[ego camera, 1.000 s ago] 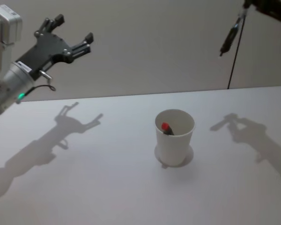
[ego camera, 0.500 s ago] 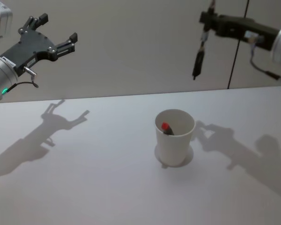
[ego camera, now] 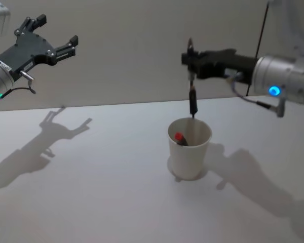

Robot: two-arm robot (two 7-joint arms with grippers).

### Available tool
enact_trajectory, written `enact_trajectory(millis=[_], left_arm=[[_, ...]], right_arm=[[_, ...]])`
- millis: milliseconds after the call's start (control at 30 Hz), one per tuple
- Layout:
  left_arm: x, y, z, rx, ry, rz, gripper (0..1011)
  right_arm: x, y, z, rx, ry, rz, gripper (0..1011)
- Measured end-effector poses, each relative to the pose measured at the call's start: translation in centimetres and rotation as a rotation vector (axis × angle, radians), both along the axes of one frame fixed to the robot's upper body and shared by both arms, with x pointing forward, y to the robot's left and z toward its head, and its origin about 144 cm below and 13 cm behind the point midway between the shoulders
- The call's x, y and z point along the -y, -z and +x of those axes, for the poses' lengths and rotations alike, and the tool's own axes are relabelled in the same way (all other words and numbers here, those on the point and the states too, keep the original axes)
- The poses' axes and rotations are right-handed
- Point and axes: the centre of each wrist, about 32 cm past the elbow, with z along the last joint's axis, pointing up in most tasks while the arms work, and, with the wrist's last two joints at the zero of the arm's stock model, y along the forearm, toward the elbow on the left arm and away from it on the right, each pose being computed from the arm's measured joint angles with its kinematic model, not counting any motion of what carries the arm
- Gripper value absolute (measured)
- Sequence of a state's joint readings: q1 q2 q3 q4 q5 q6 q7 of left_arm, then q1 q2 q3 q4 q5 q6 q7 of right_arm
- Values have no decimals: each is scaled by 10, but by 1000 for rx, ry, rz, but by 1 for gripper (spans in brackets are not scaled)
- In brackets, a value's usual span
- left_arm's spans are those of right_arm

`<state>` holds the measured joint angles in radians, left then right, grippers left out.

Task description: Place the pen into the pen holder.

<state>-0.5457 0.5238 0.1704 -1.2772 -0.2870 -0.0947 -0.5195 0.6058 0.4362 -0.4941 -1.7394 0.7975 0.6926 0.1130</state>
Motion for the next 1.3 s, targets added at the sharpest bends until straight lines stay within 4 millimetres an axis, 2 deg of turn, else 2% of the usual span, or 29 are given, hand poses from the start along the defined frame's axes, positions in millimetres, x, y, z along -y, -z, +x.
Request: enact_trajectory(millis=[367, 600, 633, 767, 800, 867, 900, 1267, 1300], left_arm=[[-2, -1, 0, -3, -6, 6, 1001], [-2, -2, 0, -3, -7, 8, 1001], [-2, -2, 0, -3, -7, 8, 1001], [-3, -2, 0, -3, -8, 8, 1001], [-3, -2, 0, -3, -8, 8, 1001], [-3, -2, 0, -3, -9, 9, 1001], [-3, -2, 0, -4, -9, 9, 1001], [-3, -2, 0, -4, -9, 9, 1001], [-3, -2, 0, -4, -9, 9, 1001]], right_arm=[[-37, 31, 2, -12, -27, -160, 118], [-52, 44, 3, -17, -40, -209, 137], [-54, 45, 3, -18, -41, -213, 187], [-60, 51, 3, -19, -47, -232, 261], [-60, 51, 3, -19, -47, -234, 317], [-62, 53, 3, -19, -49, -239, 357], [-63, 54, 3, -19, -50, -243, 416], [-68, 57, 3, -17, -56, -258, 735], [-68, 56, 3, -13, -56, -257, 797]])
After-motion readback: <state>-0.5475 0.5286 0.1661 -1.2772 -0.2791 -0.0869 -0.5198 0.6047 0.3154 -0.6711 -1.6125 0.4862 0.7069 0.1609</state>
